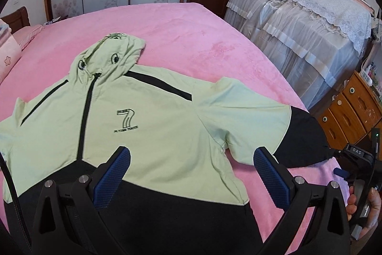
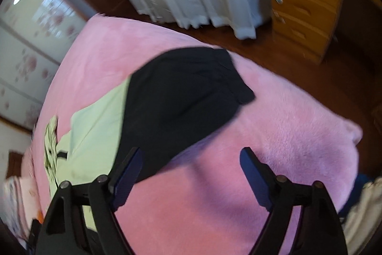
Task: Fold large clothes
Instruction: 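Grasp the black cuff of the sleeve with the right gripper, then fold the sleeve across the jacket body with the right gripper while the left gripper grasps the cuff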
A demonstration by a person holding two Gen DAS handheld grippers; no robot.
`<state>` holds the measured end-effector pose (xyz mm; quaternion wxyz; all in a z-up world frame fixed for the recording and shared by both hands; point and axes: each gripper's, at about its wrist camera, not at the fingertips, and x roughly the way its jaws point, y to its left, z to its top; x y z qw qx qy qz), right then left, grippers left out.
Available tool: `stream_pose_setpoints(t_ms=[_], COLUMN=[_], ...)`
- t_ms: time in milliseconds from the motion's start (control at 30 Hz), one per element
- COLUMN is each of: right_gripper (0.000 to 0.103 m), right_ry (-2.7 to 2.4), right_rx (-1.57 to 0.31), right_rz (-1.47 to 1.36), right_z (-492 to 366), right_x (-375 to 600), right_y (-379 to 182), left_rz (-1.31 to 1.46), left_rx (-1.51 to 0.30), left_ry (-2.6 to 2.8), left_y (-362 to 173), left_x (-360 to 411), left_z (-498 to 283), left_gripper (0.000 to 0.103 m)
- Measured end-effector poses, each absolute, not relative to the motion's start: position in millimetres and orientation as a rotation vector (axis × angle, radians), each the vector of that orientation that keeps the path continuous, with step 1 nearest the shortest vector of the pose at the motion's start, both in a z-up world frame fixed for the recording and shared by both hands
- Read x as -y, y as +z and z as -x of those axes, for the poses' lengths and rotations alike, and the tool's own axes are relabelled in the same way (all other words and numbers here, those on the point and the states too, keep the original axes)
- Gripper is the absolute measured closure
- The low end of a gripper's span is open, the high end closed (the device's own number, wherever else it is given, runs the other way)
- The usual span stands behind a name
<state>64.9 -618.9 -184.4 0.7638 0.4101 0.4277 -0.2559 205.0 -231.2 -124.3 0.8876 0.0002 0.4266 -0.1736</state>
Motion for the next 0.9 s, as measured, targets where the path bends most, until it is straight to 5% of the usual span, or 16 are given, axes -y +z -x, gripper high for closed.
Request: stream_pose_setpoints(t_ms=[200,267,400,433,900], right_gripper=[0.03,0.043,0.09,0.094,0.098], right_ry=[-0.543,-0.533,-0.54,-0.545,-0.248], right_rx=[-0.871,-0.86,-0.861,-0.852,-0.592], right_rz=[-0.977,-0.981,-0.96,-0.941,-0.274], right_z=[-80,-86,-101,-103,-152], right_x=[633,634,635,634,444], right_y=[-206,-207,-210,-207,-46], left_rz=[0.043,0.036,0.026,0.025,0.074], left_rx=[-0.919,-0.933,-0.944,-0.944,-0.958], left_ry=[-0.387,-0.397,-0.401,-0.399,-0.242], left_y=[-140,-144,-147,-147,-131], left_x=[254,259,258,256,155], left_z=[-212,-213,-209,-208,-190], left_gripper=[0.001,0.001,0.001,0.001,0.001])
